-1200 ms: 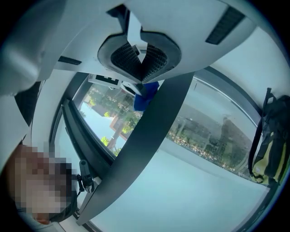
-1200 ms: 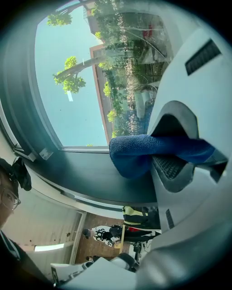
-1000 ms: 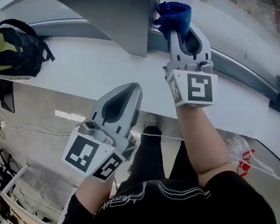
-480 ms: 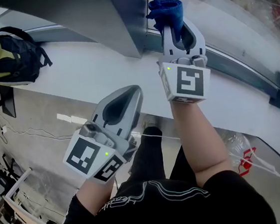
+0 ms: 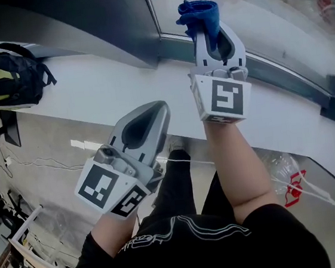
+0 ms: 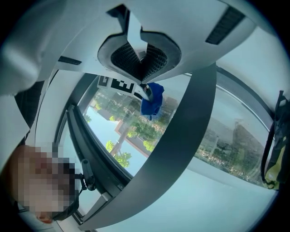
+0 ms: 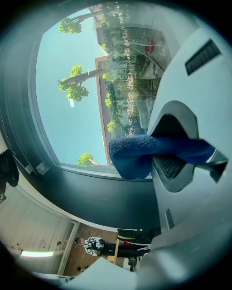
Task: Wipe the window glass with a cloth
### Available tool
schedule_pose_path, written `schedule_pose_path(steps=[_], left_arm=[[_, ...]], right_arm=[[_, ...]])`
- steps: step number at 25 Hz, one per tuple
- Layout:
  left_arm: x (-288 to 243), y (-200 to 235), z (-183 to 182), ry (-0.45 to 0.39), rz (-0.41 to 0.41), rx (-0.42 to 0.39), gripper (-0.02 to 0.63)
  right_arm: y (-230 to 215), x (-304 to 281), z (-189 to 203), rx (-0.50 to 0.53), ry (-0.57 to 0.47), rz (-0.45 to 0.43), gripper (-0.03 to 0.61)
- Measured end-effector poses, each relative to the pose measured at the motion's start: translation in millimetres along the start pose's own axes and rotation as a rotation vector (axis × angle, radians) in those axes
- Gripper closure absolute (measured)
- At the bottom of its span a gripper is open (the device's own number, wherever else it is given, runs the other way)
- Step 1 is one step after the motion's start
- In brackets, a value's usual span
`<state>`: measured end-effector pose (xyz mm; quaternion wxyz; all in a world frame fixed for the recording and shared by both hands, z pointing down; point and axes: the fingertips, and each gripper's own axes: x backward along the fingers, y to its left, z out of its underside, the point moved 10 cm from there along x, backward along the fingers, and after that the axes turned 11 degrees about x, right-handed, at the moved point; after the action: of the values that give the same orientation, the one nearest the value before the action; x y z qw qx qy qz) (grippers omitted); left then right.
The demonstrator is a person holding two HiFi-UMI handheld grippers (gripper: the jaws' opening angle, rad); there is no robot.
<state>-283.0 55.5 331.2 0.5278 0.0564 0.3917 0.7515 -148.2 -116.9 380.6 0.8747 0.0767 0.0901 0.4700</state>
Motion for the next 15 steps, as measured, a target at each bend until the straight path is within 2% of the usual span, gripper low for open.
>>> schedule_pose_path(steps=[8, 15], left_arm=[[-39.4, -47.2, 14.6, 0.012, 0.054, -0.018, 0.607], [-78.8, -97.4, 43.9, 0.045, 0.073, -0.029, 0.607]], right_arm=[[-61.5, 34.5, 12.6, 0.02, 0.032, 0.03, 0.515], [-130.4, 77.5, 34.2, 0.033, 0.044, 0.096, 0.515]])
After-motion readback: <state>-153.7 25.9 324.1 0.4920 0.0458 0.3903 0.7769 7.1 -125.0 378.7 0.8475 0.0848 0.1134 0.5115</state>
